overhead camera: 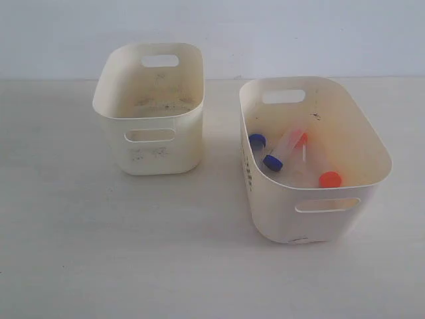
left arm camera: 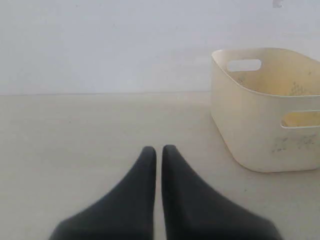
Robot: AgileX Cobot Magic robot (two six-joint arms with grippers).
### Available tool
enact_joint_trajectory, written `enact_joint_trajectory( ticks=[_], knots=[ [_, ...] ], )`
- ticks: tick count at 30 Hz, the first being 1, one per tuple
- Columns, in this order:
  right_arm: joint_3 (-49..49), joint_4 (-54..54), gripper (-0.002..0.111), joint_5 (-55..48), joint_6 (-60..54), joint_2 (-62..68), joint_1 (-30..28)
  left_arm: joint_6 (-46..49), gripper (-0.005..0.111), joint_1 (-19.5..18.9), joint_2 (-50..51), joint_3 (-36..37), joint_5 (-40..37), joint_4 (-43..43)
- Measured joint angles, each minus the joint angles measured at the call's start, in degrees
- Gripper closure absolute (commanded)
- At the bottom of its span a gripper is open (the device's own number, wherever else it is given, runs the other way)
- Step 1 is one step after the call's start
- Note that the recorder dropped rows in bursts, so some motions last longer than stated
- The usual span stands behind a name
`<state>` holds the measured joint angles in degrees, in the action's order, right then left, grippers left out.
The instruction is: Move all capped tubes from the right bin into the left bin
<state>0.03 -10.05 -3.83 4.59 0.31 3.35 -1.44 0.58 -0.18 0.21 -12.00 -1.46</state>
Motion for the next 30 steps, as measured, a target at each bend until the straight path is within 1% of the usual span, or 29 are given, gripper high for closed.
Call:
enact_joint_trajectory(
  ticks=[4,7,10,12,14,15,16,17,18,19,20,21,22,23,24,26,28,30],
  knots=[
    [0.0,0.0,0.108,4.91,0.12,0.0,0.0,0.0,0.102,0.0,0.0,0.0,0.0,0.0],
    [0.0,0.25,0.108,8.35,3.28,0.0,0.0,0.0,0.102,0.0,0.0,0.0,0.0,0.0],
    [0.08,1.03,0.108,18.65,5.28,-0.13,0.0,0.0,0.102,0.0,0.0,0.0,0.0,0.0],
    [-0.1,1.72,0.108,29.52,6.44,-0.13,0.0,0.0,0.102,0.0,0.0,0.0,0.0,0.0],
    [-2.85,2.75,0.108,33.37,6.54,-0.17,0.0,0.0,0.102,0.0,0.0,0.0,0.0,0.0],
    [-5.56,3.28,0.108,33.14,6.04,-0.17,0.0,0.0,0.102,0.0,0.0,0.0,0.0,0.0],
    [-11.98,4.12,0.108,29.92,4.85,0.92,0.0,0.0,0.102,0.0,0.0,0.0,0.0,0.0],
    [-16.14,4.86,0.108,26.61,4.45,2.53,0.0,0.0,0.102,0.0,0.0,0.0,0.0,0.0],
    [-24.7,6.63,0.108,16.35,4.7,6.78,0.0,0.0,0.102,0.0,0.0,0.0,0.0,0.0],
    [-28.8,7.23,0.108,9.65,5.02,9.55,0.0,0.0,0.102,0.0,0.0,0.0,0.0,0.0],
    [-35.39,7.66,0.108,-4.07,5.22,15.78,0.0,0.0,0.102,0.0,0.0,0.0,0.0,0.0],
    [-38.49,7.95,0.108,-12.29,5.34,19.01,0.0,0.0,0.102,0.0,0.0,0.0,0.0,0.0],
    [-42.88,8.32,0.108,-26.81,6.18,24.9,0.0,0.0,0.102,0.0,0.0,0.0,0.0,0.0],
    [-44.63,8.88,0.108,-34.2,6.98,28.03,0.0,0.0,0.102,0.0,0.0,0.0,0.0,0.0],
    [-46.7,10.05,0.108,-45.91,8.6,32.91,0.0,0.0,0.102,0.0,0.0,0.0,0.0,0.0],
    [-47.33,10.43,0.108,-53.27,9.63,38.75,0.0,0.0,0.102,0.0,0.0,0.0,0.0,0.0],
    [-47.33,11.44,0.108,-55.98,6.13,43.0,0.0,0.0,0.102,0.0,0.0,0.0,0.0,0.0],
    [-47.33,20.61,0.108,-55.5,-1.93,47.71,0.0,0.0,0.102,0.0,0.0,0.0,0.0,0.0]
  ],
)
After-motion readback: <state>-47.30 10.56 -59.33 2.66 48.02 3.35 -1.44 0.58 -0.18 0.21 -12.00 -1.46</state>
